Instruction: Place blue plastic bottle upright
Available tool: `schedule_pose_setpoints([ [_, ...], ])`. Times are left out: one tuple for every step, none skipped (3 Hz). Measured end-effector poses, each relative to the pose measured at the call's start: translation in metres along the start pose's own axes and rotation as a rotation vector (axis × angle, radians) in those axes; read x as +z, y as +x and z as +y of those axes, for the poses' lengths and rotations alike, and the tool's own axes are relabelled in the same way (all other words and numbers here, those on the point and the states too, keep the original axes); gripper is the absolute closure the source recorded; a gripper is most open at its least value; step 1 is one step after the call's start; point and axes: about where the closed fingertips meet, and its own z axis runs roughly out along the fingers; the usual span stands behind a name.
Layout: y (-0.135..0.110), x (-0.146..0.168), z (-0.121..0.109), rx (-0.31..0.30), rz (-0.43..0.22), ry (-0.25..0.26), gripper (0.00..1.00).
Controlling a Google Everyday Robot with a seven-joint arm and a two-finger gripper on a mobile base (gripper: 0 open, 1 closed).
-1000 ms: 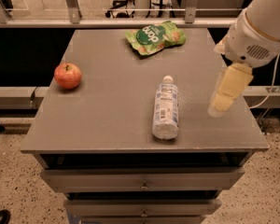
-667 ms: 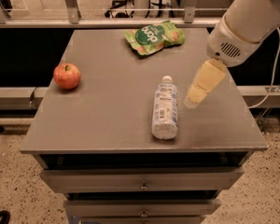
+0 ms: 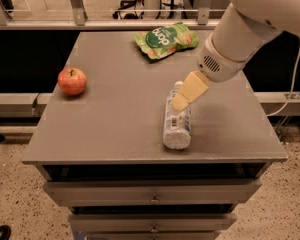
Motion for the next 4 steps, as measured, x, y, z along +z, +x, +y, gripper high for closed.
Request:
schedule_pose_setpoints([
  [-0.007,0.023,0.016,0.098,0.041,0.031,0.00],
  [-0.018,0.046,0.026,0.185,0.083,0.051,0.00],
  [-0.024,0.063,0.029,0.261,0.124,0.078,0.00],
  [-0.027,0.074,0.025,0.349,0.154,0.115,0.22],
])
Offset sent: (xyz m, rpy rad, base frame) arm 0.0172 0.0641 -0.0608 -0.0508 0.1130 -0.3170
